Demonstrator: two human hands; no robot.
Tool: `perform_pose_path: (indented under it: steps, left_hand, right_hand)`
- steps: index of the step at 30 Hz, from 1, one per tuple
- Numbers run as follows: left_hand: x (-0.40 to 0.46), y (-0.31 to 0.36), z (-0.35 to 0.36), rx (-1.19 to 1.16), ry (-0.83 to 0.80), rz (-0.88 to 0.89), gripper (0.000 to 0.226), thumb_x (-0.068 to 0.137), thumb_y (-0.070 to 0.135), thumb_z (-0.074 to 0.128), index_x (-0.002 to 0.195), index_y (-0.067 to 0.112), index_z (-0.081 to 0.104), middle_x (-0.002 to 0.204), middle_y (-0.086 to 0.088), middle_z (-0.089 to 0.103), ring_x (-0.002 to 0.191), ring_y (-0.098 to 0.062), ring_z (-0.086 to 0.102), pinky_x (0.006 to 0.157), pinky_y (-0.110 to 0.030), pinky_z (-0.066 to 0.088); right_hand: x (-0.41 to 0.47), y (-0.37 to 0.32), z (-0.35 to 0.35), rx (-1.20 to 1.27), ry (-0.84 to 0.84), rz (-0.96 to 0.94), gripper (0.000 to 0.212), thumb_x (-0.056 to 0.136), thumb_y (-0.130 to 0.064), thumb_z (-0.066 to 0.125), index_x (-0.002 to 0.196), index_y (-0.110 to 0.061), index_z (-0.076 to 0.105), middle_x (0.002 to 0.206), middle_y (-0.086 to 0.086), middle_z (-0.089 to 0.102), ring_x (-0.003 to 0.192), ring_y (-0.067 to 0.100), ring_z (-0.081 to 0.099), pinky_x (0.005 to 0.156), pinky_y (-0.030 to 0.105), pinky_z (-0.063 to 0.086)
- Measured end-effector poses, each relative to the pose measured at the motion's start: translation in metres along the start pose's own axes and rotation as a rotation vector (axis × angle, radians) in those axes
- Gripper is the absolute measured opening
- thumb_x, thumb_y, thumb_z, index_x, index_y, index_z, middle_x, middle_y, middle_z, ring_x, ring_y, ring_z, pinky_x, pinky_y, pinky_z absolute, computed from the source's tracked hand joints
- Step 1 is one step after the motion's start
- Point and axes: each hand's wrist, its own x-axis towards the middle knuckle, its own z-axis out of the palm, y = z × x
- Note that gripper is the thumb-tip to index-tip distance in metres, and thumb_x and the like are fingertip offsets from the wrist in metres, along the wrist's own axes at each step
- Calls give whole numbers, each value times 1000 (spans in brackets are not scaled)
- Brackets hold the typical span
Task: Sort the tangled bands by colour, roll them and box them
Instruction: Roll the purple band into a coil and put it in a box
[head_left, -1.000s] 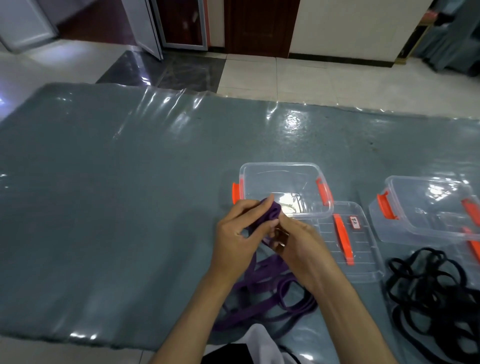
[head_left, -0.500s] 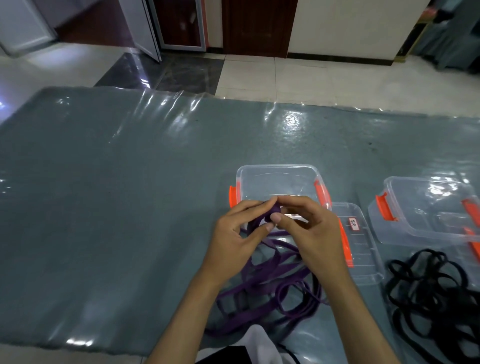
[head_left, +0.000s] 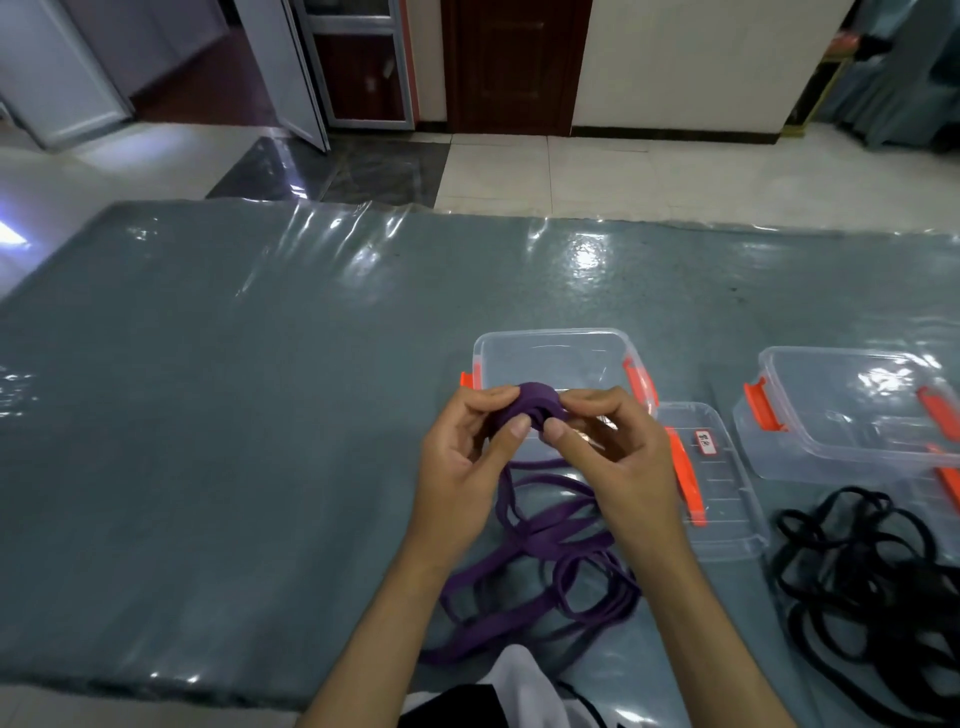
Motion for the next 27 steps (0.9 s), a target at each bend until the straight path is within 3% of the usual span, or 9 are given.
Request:
perform_pose_path:
  steps: [3, 5, 9, 12, 14, 16, 19, 22, 27]
  left_hand:
    - [-2, 5, 1, 50, -27, 52, 22, 97, 20, 71, 110, 37, 75, 121, 5, 74, 120, -17, 70, 99, -21, 53]
    - [-3, 4, 4, 100, -34, 102, 20, 99, 18, 69, 114, 29, 75, 124, 3, 70, 122, -23, 68, 101, -27, 53]
    - [-4, 2, 11, 251, -69, 168, 19, 104, 16, 65, 121, 21, 73, 122, 5, 67, 121, -27, 66, 104, -29, 51]
    - [-5, 1, 10, 314, -100, 194, 20, 105, 18, 63, 122, 27, 70, 122, 7, 69, 122, -25, 65, 104, -26, 50]
    - [-8, 3, 13, 245, -98, 144, 23, 104, 20, 65, 122, 35, 67, 122, 7, 71, 121, -22, 68, 102, -26, 52]
    - [-9, 3, 17, 179, -54, 140, 23, 102, 23, 69, 117, 40, 67, 121, 7, 72, 118, -21, 71, 99, -25, 55]
    - [-6, -1, 21, 200, 8, 240, 20, 98, 24, 75, 116, 32, 73, 126, 7, 64, 120, -24, 69, 100, -34, 58]
    - [-1, -5, 25, 194, -21, 245, 28, 94, 21, 79, 119, 31, 74, 123, 5, 67, 119, -26, 68, 103, -42, 56]
    - [12, 0, 12, 46, -129, 164, 38, 89, 7, 80, 113, 36, 78, 115, -5, 71, 113, -25, 70, 101, -32, 55]
  right_hand:
    - [-2, -3, -4, -4, -25, -2, 15, 85, -10, 86, 94, -9, 74, 113, 8, 79, 110, 28, 76, 93, 39, 63]
    - [-4, -5, -6, 1, 7, -10, 17, 84, -9, 87, 95, -15, 75, 109, 7, 80, 106, 27, 77, 91, 39, 63]
    - [-8, -9, -6, -43, -11, -19, 30, 86, -10, 86, 111, -22, 74, 111, 1, 78, 102, 21, 78, 86, 24, 60]
    - [-9, -11, -11, 2, -20, 36, 20, 85, -9, 87, 98, -12, 71, 116, 8, 77, 98, 30, 79, 86, 38, 64]
    - [-8, -16, -14, 29, -32, 48, 17, 86, -9, 85, 94, -11, 71, 113, 12, 78, 95, 34, 79, 82, 47, 66]
    - [-5, -23, -15, -53, -44, -12, 18, 89, -11, 83, 103, -20, 75, 110, 8, 78, 92, 30, 80, 82, 44, 66]
    - [0, -28, -12, -82, -46, -87, 26, 96, -11, 76, 116, -27, 75, 113, 4, 76, 99, 27, 78, 84, 37, 65]
    - [-1, -26, -7, 13, 6, -89, 21, 95, -11, 76, 110, -26, 78, 113, 5, 77, 103, 28, 78, 85, 37, 65]
    - [-1, -23, -10, 0, 27, -66, 22, 84, -22, 86, 104, -29, 81, 111, 5, 80, 109, 24, 76, 92, 31, 61]
